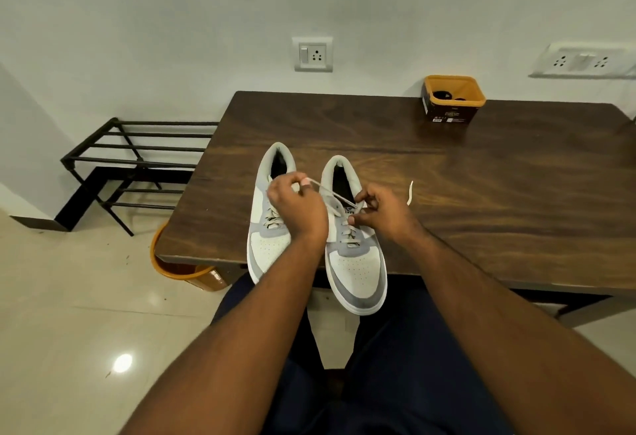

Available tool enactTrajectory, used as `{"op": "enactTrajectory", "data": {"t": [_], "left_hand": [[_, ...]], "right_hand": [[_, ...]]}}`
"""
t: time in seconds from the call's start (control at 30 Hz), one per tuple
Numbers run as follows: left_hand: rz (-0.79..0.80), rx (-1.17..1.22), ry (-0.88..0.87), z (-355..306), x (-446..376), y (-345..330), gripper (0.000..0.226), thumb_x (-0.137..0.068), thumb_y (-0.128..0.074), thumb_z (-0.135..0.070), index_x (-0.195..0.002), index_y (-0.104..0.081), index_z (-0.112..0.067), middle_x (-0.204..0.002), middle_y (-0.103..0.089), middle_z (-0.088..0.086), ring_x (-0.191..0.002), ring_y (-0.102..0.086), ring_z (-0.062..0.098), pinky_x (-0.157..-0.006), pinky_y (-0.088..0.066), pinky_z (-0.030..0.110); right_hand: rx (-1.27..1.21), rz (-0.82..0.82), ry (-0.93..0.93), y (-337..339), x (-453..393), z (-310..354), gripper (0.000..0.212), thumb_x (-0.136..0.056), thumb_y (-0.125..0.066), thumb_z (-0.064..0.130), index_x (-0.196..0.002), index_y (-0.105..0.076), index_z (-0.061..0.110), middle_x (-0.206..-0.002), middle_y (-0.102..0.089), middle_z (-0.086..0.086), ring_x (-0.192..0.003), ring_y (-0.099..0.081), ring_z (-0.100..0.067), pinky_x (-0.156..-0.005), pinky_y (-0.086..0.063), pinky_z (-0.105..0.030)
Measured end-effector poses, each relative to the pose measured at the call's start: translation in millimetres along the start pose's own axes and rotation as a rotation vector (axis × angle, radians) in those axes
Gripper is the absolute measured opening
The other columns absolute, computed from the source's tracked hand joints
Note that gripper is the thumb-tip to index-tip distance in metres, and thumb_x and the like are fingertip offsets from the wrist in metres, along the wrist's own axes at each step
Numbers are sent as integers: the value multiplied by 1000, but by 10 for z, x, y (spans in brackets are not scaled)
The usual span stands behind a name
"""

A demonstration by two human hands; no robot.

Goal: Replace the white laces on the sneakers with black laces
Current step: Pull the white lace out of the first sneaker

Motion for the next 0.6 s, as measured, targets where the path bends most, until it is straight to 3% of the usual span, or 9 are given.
{"op": "enactTrajectory", "data": {"t": [0.07, 0.17, 0.23, 0.33, 0.4, 0.47, 0.53, 0.6], "left_hand": [[-59, -31, -102, -73, 52, 68, 29, -93, -62, -13, -120, -52, -17, -140, -41, 5, -123, -49, 21, -101, -49, 40], [330, -571, -352, -120, 77, -205, 34, -94, -61, -29, -127, -55, -25, -161, -16, 7, -149, -11, 34, -116, -22, 51], [567, -860, -387, -78, 71, -354, 27, -94, -60, -35, -120, -61, -29, -164, 0, 5, -149, 13, 36, -117, -3, 57], [690, -939, -359, 8, 32, -445, 17, -93, -62, -30, -108, -69, -27, -163, -11, 4, -150, 6, 35, -117, -1, 57], [528, -577, -265, 18, -11, -364, 12, -95, -59, -21, -102, -69, -20, -152, -38, 6, -144, -27, 29, -117, -20, 47], [179, -84, -43, 39, -76, -116, 10, -97, -55, -16, -96, -65, -17, -125, -60, 9, -114, -57, 21, -102, -46, 37], [-148, 218, 119, 45, -134, 136, 9, -100, -50, -17, -97, -59, -17, -116, -62, 13, -94, -59, 16, -83, -52, 23], [-356, 328, 132, 82, -259, 344, 9, -100, -49, -13, -108, -54, -13, -125, -55, 18, -97, -57, 17, -85, -52, 26]], "right_hand": [[-1, 6, -4, -2, 4, -7, 37, -69, -86, 11, -97, -63, 18, -83, -65, 7, -78, -64, -10, -75, -54, -29], [12, 12, 9, -1, 8, 18, 35, -69, -85, 9, -94, -63, 19, -85, -66, 8, -87, -65, -13, -83, -55, -36], [-2, 15, 20, -10, 25, 44, 33, -70, -83, 5, -94, -63, 16, -87, -67, 8, -89, -65, -13, -86, -56, -39], [-3, 1, 28, -13, 41, 55, 32, -72, -82, 5, -90, -61, 21, -89, -68, 6, -90, -67, -15, -84, -57, -38], [-8, -5, 9, -13, 29, 27, 35, -71, -83, 6, -88, -59, 24, -88, -67, 6, -88, -68, -16, -80, -57, -33], [10, -9, -4, -9, 28, 13, 36, -70, -85, 9, -93, -60, 21, -87, -66, 6, -85, -67, -17, -77, -57, -30], [11, -13, -10, -7, 24, -2, 36, -69, -86, 12, -94, -62, 22, -89, -68, 4, -86, -68, -19, -78, -57, -33], [-2, -4, -15, -11, 22, -7, 35, -69, -86, 13, -92, -61, 24, -91, -69, 0, -89, -68, -22, -81, -58, -37]]}}
Point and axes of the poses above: each hand's wrist, its own x-axis away from the middle knuckle, its own y-axis out of the back of the hand, z = x × y, the point moved 5 cm from there along -x, towards the middle knuckle
